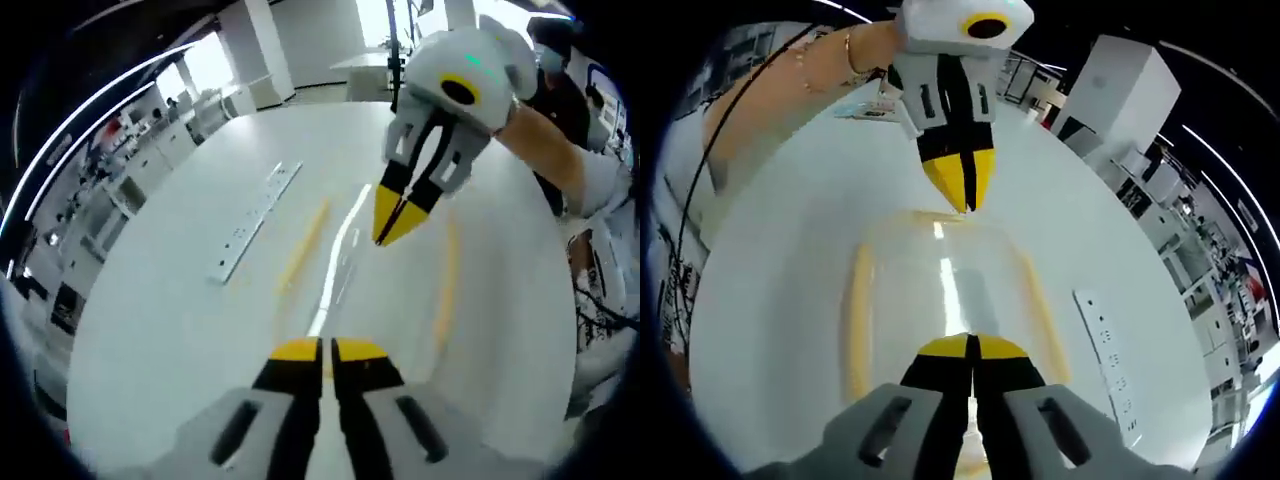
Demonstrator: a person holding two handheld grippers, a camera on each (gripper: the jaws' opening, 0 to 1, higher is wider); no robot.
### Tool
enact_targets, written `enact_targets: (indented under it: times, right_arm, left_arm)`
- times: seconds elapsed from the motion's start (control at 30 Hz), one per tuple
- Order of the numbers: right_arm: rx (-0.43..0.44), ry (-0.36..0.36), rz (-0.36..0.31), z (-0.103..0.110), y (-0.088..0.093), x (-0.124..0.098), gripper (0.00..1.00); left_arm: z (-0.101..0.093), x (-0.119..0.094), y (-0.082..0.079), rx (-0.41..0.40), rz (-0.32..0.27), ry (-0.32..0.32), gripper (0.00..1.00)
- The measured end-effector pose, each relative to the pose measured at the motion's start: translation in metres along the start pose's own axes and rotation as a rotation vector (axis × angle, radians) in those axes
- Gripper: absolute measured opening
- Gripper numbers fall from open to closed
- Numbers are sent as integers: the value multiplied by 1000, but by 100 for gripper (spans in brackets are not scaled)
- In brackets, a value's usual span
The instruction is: Snap each plastic latch of the storage box into its locked position after aligning the lid with the box until every specified latch is closed and the lid sits flush.
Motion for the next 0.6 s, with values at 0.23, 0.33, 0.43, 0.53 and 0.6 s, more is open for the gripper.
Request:
enact_targets:
  times: [0.23,0.33,0.43,0.53,0.6]
  right_arm:
    - [-44,19,39,3,-1,-1,0]
    - [-62,23,53,2,-1,-2,0]
    - [-81,20,61,1,-1,-2,0]
    - [-104,6,62,1,0,-3,0]
    - [-138,-2,49,0,-1,-2,0]
  left_arm:
    - [-24,19,-10,12,18,37,0]
    - [-31,27,-9,12,39,46,0]
    - [-35,33,-6,-3,56,57,0]
    - [-36,40,-10,-50,17,63,0]
    - [-36,41,-7,-55,37,61,0]
Point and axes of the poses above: the point that each gripper's makers call its tool centre point, and the gripper's own axes: x roughly forward along the fingers, z roughly to its left, y roughly out of its underside, the point moved 1 cm from there along -x, roughly backward along the fingers, and after that the axes turned 1 degree about -z, right-handed, at the moved point
